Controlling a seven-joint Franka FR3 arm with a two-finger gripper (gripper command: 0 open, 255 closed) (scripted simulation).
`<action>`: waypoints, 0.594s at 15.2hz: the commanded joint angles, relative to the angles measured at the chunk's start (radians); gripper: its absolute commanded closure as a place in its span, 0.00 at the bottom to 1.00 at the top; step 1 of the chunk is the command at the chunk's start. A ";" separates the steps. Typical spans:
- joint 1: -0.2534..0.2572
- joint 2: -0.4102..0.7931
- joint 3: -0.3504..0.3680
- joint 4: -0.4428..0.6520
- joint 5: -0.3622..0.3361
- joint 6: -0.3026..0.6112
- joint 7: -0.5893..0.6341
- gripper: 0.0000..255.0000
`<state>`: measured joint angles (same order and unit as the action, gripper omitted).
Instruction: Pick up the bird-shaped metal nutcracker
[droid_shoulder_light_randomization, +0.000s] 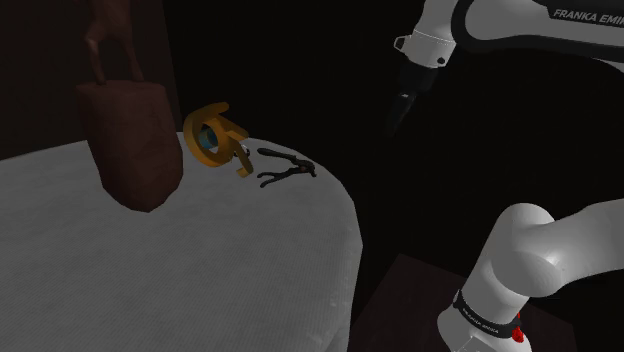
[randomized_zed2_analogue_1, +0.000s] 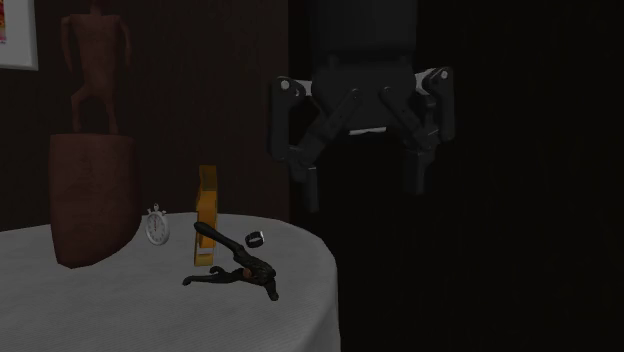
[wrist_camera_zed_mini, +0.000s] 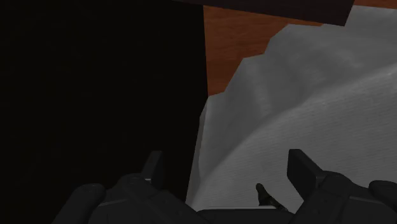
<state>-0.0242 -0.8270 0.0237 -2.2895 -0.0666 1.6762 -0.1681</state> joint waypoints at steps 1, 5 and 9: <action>0.000 0.000 0.000 0.000 0.000 0.000 0.000 0.00; 0.050 0.137 -0.016 0.046 0.009 0.088 -0.099 0.00; 0.100 0.274 -0.027 0.108 0.025 0.158 -0.200 0.00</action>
<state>0.0638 -0.5924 0.0030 -2.2005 -0.0449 1.8137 -0.3369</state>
